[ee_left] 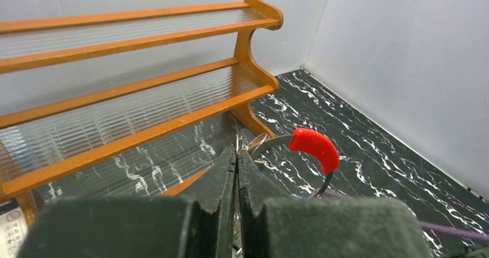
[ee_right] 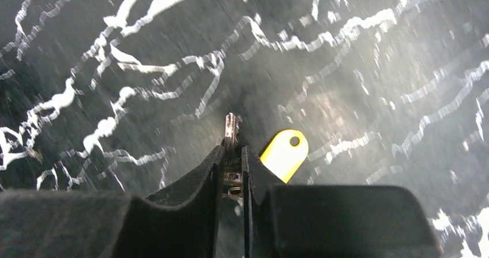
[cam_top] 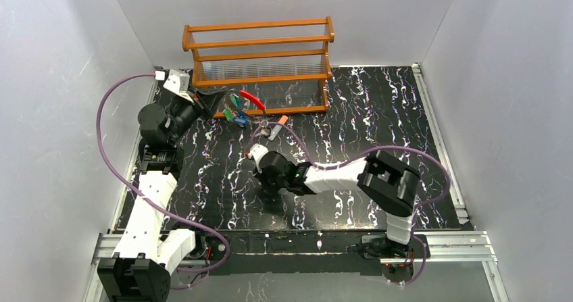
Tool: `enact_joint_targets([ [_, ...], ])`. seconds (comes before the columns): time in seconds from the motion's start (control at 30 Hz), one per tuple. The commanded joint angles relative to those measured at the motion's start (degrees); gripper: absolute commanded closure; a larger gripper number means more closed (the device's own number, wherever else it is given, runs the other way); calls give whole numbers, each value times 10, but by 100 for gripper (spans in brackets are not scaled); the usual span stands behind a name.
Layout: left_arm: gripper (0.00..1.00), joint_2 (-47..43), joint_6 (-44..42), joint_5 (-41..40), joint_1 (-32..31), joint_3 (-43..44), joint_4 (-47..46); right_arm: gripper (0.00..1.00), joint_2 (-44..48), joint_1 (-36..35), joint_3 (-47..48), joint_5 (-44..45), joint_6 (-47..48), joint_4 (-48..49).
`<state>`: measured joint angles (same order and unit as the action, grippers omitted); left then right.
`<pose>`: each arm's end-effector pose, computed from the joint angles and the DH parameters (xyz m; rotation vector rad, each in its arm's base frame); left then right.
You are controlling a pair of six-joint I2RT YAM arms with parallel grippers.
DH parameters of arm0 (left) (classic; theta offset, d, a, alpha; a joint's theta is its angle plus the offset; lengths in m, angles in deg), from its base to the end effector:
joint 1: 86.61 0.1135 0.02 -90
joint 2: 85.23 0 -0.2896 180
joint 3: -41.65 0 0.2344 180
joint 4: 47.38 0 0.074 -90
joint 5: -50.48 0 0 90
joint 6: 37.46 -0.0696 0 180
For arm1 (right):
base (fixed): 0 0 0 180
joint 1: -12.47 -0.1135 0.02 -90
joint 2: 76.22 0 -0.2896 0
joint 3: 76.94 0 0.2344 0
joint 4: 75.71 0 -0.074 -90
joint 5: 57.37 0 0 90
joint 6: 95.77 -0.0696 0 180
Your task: Put the keys on the keyring
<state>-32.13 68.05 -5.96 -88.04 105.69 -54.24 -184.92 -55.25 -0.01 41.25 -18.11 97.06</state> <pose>0.2009 -0.0435 0.4299 0.3562 1.2908 -0.6190 0.1701 0.3876 0.1745 -0.9984 2.0810 0.5745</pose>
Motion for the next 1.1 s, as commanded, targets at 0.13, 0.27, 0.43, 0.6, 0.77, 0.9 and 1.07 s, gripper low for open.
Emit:
enact_joint_targets([
  [0.13,100,21,-12,32,-13,-9,-24,63,156,48,-53,-23,-43,-68],
  [0.27,100,27,-40,35,-19,1,-18,53,224,54,-89,-72,-37,-65],
  [0.43,100,28,-75,30,-20,18,12,49,294,73,-164,-123,-58,-43],
  [0.6,100,4,-116,-15,-20,18,50,49,333,105,-218,-154,-92,-40],
  [0.77,100,-20,-151,-22,-20,8,81,48,347,117,-228,-165,-52,-37],
  [0.9,100,-44,-180,3,-20,-24,106,43,349,117,-232,-195,48,-8],
  [1.07,100,-98,-208,33,-20,-95,134,40,364,117,-265,-259,227,50],
])
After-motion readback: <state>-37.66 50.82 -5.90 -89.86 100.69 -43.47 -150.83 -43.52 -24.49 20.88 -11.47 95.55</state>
